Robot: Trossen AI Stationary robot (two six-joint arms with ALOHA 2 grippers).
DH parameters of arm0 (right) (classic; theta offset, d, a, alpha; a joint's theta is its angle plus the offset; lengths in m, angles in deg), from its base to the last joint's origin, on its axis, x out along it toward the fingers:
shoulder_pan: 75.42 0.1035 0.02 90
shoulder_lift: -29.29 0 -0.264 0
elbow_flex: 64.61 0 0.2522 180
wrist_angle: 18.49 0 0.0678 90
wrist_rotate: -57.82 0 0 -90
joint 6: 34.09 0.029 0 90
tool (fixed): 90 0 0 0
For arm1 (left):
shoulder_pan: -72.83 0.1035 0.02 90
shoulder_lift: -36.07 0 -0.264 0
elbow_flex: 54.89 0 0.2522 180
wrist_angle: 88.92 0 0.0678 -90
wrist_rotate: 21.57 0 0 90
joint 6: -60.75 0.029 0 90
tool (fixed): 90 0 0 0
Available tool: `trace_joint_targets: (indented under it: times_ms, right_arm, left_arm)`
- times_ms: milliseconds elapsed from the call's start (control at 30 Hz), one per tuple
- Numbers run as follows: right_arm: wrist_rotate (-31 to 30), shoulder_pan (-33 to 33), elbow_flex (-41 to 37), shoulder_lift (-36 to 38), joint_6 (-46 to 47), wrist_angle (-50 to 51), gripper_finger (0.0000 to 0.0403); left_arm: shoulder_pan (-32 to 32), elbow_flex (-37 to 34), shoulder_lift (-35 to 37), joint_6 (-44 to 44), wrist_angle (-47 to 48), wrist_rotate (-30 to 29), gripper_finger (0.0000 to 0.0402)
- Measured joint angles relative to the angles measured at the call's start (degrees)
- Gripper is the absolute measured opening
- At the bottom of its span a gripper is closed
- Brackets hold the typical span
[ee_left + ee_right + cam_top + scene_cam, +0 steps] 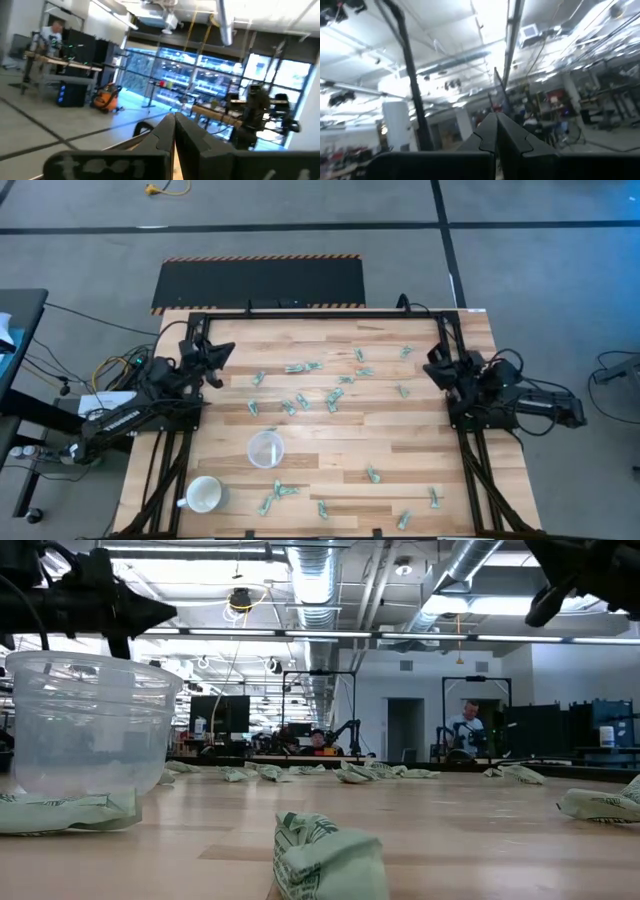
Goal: Pick and place Stevia / Truvia into bins
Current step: Move the transparent container to the center of the table
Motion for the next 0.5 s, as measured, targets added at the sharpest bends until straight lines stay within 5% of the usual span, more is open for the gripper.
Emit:
trace_joint_targets:
  times_ms: [200,500]
  right_arm:
    - [-1.5,0.2,7.4,-6.4,-1.9,5.7,0.0008]
    - [-1.4,2.2,24.6,-35.9,-3.3,16.8,0.0082]
  left_arm:
    - [0.0,0.0,0.0,0.4,-1.8,7.2,0.0]
    - [0.0,0.0,0.0,0.4,-1.1,8.2,0.0]
